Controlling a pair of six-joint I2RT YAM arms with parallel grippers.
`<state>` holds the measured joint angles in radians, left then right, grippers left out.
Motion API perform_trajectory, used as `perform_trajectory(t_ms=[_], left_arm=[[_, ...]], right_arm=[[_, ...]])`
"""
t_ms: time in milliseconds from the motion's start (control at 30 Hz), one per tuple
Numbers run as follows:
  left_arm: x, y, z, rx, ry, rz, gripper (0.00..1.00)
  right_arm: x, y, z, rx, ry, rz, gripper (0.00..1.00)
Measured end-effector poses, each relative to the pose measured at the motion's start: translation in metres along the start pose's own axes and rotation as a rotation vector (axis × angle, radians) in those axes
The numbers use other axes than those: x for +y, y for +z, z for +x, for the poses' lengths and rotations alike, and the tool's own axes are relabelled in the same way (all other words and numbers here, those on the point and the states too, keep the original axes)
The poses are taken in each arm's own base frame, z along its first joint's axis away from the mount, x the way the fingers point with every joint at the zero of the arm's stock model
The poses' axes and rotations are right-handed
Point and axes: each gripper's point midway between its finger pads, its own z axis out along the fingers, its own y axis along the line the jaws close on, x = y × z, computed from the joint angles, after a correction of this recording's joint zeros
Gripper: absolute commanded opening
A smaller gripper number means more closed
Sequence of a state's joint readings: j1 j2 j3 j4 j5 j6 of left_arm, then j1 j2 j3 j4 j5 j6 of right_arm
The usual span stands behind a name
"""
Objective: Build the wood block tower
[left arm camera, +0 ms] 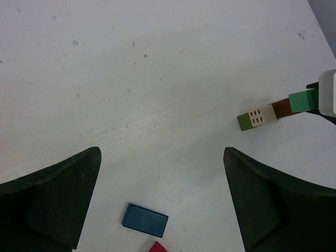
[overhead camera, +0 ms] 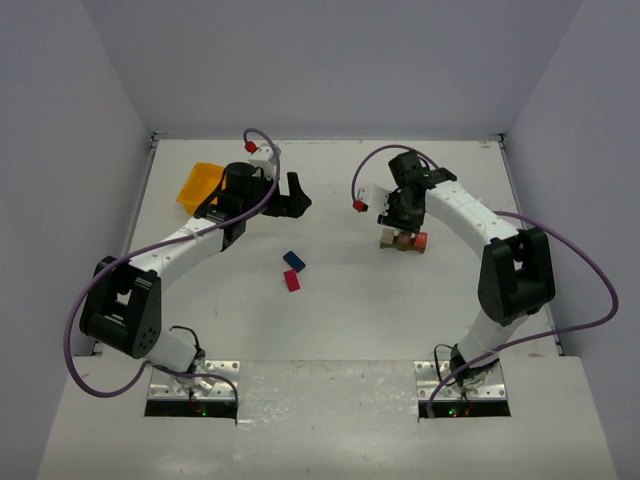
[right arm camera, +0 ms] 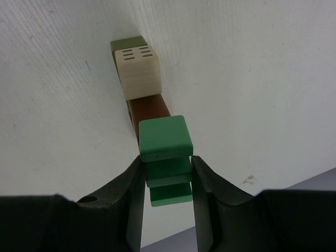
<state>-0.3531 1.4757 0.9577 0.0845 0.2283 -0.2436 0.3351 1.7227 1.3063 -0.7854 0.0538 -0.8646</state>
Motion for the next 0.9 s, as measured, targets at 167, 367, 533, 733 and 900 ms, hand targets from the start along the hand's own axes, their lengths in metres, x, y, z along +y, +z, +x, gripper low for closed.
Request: perform_trajectory(t_ms=[167, 367, 533, 733, 900], left_arm=[[0.0, 0.0, 0.0, 0.0, 0.0, 0.0, 1.0], [0.0002, 0.0001, 0.0001, 0.0, 0.003, 0.0, 1.0], [0.0003, 0.0003, 0.0004, 0.001, 0.003, 0.0, 1.0], [-0.0007, 0.0004, -0.0003, 0.001, 0.004, 0.001, 1.0], [-0.0007, 0.0003, -0.0002, 0.003, 0.005, 0.001, 1.0]], right_arm=[[0.0003, -0.0005, 0.0002, 0.0, 0.0, 0.0, 0.35], [0.001, -0.0009, 0.0005, 0.001, 0.0, -0.002, 0.34], [0.0013, -0.0009, 0.0007, 0.002, 0.001, -0.003, 0.35], [0.0021, -0.001, 0.001, 0.003, 0.004, -0.006, 0.36], [0.0022, -0.001, 0.0012, 0.003, 0.004, -0.007, 0.47]])
